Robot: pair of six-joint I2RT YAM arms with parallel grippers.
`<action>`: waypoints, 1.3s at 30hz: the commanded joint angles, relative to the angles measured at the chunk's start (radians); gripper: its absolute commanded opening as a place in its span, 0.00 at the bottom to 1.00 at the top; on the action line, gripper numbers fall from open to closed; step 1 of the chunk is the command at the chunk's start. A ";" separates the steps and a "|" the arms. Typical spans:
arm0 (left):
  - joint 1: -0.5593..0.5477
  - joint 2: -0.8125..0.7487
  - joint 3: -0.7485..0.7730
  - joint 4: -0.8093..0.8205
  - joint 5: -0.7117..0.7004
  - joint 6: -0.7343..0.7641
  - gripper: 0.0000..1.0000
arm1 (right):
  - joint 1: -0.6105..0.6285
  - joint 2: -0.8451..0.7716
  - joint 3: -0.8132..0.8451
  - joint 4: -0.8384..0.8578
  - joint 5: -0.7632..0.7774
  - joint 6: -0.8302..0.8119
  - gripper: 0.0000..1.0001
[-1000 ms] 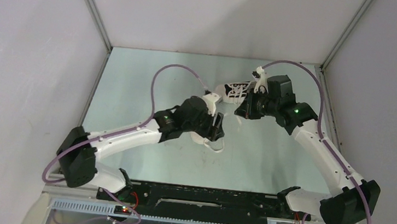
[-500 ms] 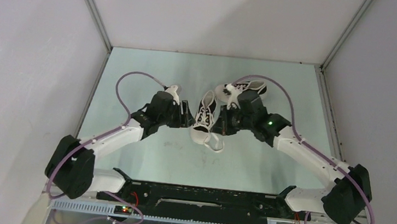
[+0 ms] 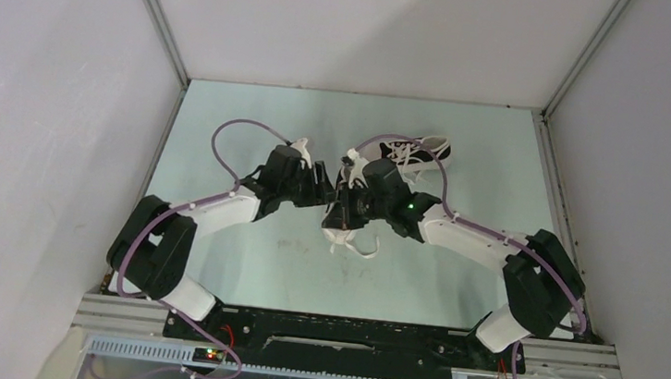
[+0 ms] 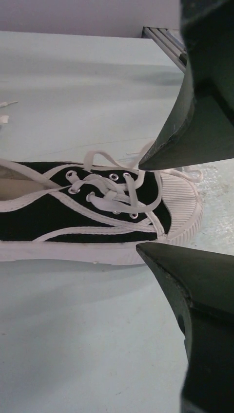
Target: Tie the shoes
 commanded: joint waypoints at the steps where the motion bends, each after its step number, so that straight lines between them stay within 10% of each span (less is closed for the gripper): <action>1: 0.030 0.036 0.035 0.060 0.045 -0.029 0.60 | 0.005 0.039 0.004 0.189 -0.106 0.048 0.00; 11: 0.034 0.092 0.058 0.089 0.114 -0.047 0.36 | -0.013 0.092 0.005 0.152 -0.024 0.017 0.05; 20: 0.034 0.113 0.076 0.090 0.157 -0.044 0.28 | -0.023 0.056 0.007 0.060 0.031 -0.049 0.50; 28: 0.034 0.066 0.062 0.066 0.157 -0.027 0.07 | -0.098 -0.059 0.008 -0.093 0.148 -0.152 0.51; 39: 0.034 0.007 0.021 0.039 0.203 -0.015 0.07 | -0.166 0.037 0.121 -0.223 0.145 -0.256 0.36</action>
